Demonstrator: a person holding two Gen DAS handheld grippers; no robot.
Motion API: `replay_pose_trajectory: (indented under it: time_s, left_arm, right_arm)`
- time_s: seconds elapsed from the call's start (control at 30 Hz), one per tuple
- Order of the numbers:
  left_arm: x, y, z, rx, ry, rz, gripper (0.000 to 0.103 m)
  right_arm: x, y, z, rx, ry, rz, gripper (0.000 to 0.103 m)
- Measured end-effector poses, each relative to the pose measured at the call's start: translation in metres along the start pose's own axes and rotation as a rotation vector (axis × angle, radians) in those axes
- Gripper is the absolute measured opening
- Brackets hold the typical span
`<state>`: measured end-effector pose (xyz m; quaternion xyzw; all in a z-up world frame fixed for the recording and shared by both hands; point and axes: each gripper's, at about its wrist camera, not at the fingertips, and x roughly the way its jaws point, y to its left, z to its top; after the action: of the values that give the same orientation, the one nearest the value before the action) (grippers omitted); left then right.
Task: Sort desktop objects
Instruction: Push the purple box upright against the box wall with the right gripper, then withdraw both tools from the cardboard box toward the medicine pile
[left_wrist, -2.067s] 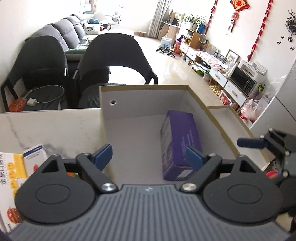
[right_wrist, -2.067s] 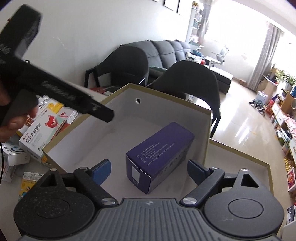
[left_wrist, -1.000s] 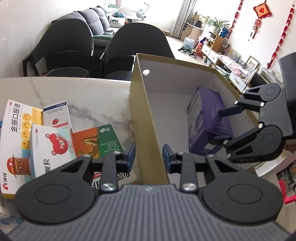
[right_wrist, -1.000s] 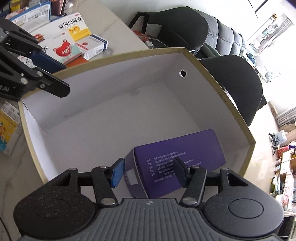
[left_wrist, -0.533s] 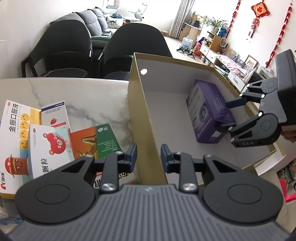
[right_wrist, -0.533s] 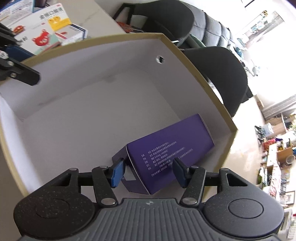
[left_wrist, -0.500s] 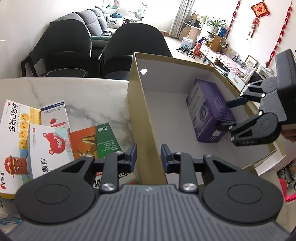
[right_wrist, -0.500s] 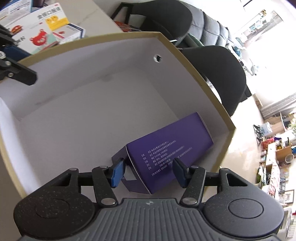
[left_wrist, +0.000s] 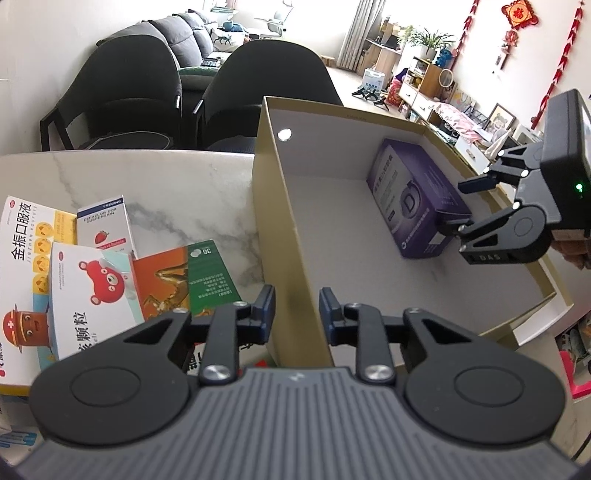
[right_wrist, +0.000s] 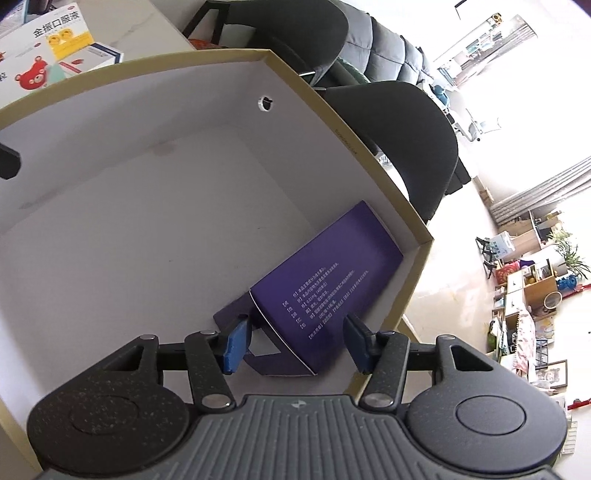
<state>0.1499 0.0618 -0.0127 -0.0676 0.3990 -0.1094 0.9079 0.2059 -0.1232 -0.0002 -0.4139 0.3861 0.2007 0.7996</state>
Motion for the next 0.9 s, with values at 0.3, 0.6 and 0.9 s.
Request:
replay_pose_trajectory:
  time_s: [0.3,0.6,0.9]
  left_arm:
    - [-0.003,-0.003,0.0,0.004,0.002,0.001,0.025]
    - [-0.012,-0.001,0.003,0.006,-0.02,0.006,0.031]
    - [-0.032,0.003,0.004,-0.004,-0.068,0.013,0.052]
  right_arm:
    - [0.0,-0.001,-0.001,0.005,-0.01,-0.042,0.058]
    - [0.001,-0.003,-0.002,0.011,-0.019,-0.084,0.067]
    - [-0.044,0.005,-0.022,0.059,-0.106,-0.112,0.079]
